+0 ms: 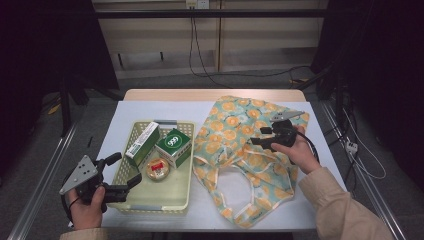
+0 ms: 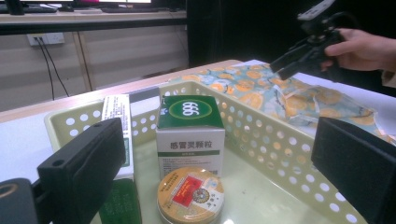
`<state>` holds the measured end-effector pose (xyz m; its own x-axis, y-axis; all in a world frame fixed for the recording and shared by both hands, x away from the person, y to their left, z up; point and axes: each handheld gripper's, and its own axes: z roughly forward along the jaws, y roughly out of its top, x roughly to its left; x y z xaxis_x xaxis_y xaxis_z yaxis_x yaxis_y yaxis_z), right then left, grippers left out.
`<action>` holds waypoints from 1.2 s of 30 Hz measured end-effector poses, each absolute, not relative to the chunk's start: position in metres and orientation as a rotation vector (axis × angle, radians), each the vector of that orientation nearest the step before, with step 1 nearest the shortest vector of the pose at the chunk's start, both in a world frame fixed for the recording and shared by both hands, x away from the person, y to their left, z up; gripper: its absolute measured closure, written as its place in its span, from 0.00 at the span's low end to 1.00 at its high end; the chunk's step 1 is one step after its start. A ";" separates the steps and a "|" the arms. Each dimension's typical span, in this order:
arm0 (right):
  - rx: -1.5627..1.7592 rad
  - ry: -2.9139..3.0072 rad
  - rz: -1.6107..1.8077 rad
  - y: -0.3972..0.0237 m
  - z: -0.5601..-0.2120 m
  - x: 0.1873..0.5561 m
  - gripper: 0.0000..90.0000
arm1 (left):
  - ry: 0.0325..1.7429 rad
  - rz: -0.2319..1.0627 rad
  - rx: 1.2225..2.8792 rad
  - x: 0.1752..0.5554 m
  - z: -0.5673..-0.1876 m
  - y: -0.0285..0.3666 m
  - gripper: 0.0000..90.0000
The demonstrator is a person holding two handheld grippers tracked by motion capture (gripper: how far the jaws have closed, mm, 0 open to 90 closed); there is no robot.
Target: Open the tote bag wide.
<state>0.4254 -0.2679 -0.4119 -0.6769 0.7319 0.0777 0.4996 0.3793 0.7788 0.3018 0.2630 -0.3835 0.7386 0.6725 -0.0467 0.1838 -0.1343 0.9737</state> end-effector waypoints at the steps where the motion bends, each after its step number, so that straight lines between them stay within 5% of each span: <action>1: 1.067 2.372 1.177 -0.267 -0.409 0.418 0.34 | 0.686 0.483 1.686 0.302 -0.383 0.263 0.03; 5: 0.961 2.419 1.175 -0.261 -0.403 0.386 0.33 | 0.695 0.483 1.676 0.301 -0.383 0.264 0.03; 9: 0.919 2.452 1.182 -0.259 -0.410 0.359 0.42 | 0.701 0.485 1.674 0.300 -0.383 0.264 0.03; 17: 0.887 2.581 1.073 -0.259 -0.452 0.335 0.51 | 0.697 0.480 1.681 0.300 -0.383 0.261 0.03; 27: 0.984 2.516 1.066 -0.280 -0.454 0.345 0.99 | 0.695 0.483 1.681 0.301 -0.384 0.262 0.03; 36: 1.099 2.515 1.026 -0.306 -0.450 0.324 1.00 | 0.694 0.484 1.683 0.301 -0.383 0.262 0.03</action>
<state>0.3236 -0.3061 -0.4499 -0.6995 0.7102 0.0791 0.5629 0.4794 0.6733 0.3010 0.2621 -0.3832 0.7359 0.6752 -0.0504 0.1863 -0.1304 0.9738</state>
